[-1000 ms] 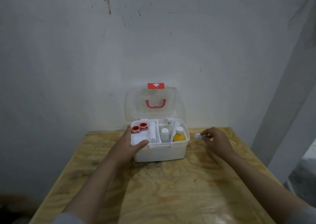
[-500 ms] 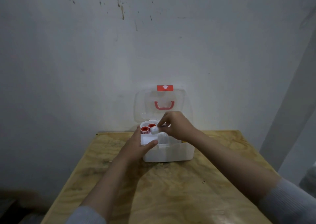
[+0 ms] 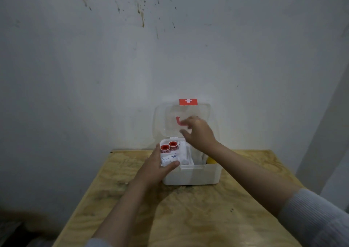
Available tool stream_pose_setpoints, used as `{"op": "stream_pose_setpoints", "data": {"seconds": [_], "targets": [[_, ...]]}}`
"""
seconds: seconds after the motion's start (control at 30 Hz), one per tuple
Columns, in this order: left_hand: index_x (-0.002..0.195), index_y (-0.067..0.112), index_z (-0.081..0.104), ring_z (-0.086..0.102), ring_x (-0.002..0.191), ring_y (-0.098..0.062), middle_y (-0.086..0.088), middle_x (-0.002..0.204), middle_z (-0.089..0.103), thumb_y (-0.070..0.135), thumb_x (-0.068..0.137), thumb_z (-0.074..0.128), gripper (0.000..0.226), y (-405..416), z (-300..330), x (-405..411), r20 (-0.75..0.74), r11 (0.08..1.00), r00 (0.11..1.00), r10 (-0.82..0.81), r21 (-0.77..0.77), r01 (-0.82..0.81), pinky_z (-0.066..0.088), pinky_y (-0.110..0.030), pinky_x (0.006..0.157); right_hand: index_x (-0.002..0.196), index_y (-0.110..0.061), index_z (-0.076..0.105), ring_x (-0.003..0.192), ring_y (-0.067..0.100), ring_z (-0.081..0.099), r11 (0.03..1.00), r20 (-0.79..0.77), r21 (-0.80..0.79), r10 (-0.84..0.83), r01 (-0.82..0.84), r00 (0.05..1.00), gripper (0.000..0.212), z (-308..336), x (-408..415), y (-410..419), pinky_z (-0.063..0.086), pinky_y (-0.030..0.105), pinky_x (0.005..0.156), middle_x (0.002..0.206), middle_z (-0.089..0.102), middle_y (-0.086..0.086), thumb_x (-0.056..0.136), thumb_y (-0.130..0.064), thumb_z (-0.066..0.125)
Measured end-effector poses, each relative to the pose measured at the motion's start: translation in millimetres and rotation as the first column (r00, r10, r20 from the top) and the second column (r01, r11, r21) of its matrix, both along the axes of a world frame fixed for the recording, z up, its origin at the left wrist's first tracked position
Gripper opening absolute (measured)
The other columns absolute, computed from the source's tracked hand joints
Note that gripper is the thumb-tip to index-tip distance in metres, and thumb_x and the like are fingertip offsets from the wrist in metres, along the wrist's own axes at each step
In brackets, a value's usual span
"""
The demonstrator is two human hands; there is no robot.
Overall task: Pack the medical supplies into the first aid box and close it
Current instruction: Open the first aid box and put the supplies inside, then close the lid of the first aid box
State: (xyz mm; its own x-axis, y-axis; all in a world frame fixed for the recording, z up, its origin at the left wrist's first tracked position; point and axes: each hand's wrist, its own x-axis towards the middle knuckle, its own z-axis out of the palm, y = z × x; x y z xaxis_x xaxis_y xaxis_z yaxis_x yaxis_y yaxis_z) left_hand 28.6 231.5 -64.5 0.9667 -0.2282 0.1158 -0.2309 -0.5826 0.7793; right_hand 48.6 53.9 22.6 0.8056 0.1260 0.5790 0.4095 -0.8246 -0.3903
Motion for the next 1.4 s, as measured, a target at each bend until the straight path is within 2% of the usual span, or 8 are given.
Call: {"op": "stream_pose_setpoints", "data": {"seconds": [0.13,0.33,0.53,0.7,0.83,1.0,1.17,1.4], "targets": [[0.139,0.051,0.019,0.042,0.132,-0.02,0.019,0.142,0.045,0.088,0.056,0.056,0.098,-1,0,2,-0.02,1.0,1.0,0.02,0.007,-0.02,0.043,-0.052,0.102,0.123,-0.013,0.057,0.112,0.032,0.054,0.983,0.258,-0.079,-0.141,0.166,0.956,0.046,21,24,-22,0.046,0.05,0.094,0.124,0.06,0.013,0.079,-0.016,0.067],[0.142,0.05,0.016,0.041,0.133,-0.019,0.02,0.145,0.041,0.088,0.055,0.056,0.103,-1,-1,1,-0.027,0.998,0.999,0.046,0.036,-0.045,0.045,-0.05,0.1,0.141,-0.024,0.035,0.137,0.028,0.033,0.921,0.03,-0.329,-0.209,0.207,0.977,0.053,44,56,-33,0.012,0.061,0.112,0.147,0.041,0.006,0.091,-0.028,0.055],[0.144,0.046,0.014,0.039,0.135,-0.019,0.017,0.148,0.038,0.09,0.054,0.056,0.109,0,-4,6,-0.046,0.998,0.997,0.054,0.045,-0.051,0.046,-0.05,0.1,0.118,-0.016,0.063,0.092,0.034,0.06,0.949,0.217,-0.295,-0.047,0.111,0.975,0.03,40,47,-37,0.045,0.042,0.081,0.108,0.064,0.013,0.088,-0.017,0.06],[0.147,0.039,0.011,0.039,0.135,-0.02,0.011,0.15,0.037,0.083,0.06,0.058,0.108,-2,1,-1,-0.048,0.999,0.998,0.043,0.022,-0.042,0.044,-0.047,0.102,0.113,-0.015,0.066,0.092,0.03,0.058,0.96,0.287,-0.281,0.074,0.01,0.955,0.029,23,-5,-46,0.055,0.042,0.062,0.104,0.064,0.012,0.084,-0.019,0.065],[0.151,0.018,-0.01,0.031,0.14,-0.023,-0.002,0.157,0.025,0.053,0.076,0.069,0.114,-6,-1,-15,-0.025,0.99,0.993,0.119,-0.072,-0.12,0.035,-0.04,0.109,0.11,-0.016,0.067,0.093,0.031,0.058,0.946,0.287,-0.322,0.123,-0.025,0.95,0.029,-10,-49,-55,0.055,0.038,0.062,0.105,0.064,0.012,0.082,-0.02,0.068],[0.15,0.026,-0.012,0.014,0.145,-0.018,0.002,0.161,0.004,0.053,0.067,0.076,0.124,-5,-10,-44,0.097,0.97,0.978,0.185,-0.175,-0.167,0.028,-0.038,0.111,0.108,-0.015,0.066,0.089,0.03,0.058,0.929,0.306,-0.367,0.172,-0.051,0.936,0.026,-54,-77,-55,0.051,0.035,0.069,0.1,0.066,0.011,0.084,-0.024,0.06],[0.151,0.021,0.011,0.005,0.147,-0.016,0.0,0.161,0.001,0.078,0.067,0.056,0.111,-7,-2,-52,0.381,0.985,0.911,0.16,-0.006,-0.17,0.022,-0.035,0.112,0.108,-0.018,0.064,0.09,0.028,0.059,0.9,0.265,-0.433,0.187,-0.056,0.946,0.027,-81,-89,-55,0.052,0.038,0.071,0.101,0.066,0.009,0.083,-0.027,0.062],[0.148,0.033,0.023,-0.002,0.145,-0.013,0.007,0.16,0.004,0.076,0.073,0.045,0.089,-22,6,-34,0.507,0.965,0.859,-0.067,0.251,-0.072,0.012,-0.038,0.112,0.124,-0.015,0.056,0.119,0.03,0.053,0.97,0.144,-0.243,0.07,-0.034,0.987,0.052,-59,-84,-57,0.044,0.044,0.098,0.13,0.057,0.013,0.083,-0.048,0.053]]}}
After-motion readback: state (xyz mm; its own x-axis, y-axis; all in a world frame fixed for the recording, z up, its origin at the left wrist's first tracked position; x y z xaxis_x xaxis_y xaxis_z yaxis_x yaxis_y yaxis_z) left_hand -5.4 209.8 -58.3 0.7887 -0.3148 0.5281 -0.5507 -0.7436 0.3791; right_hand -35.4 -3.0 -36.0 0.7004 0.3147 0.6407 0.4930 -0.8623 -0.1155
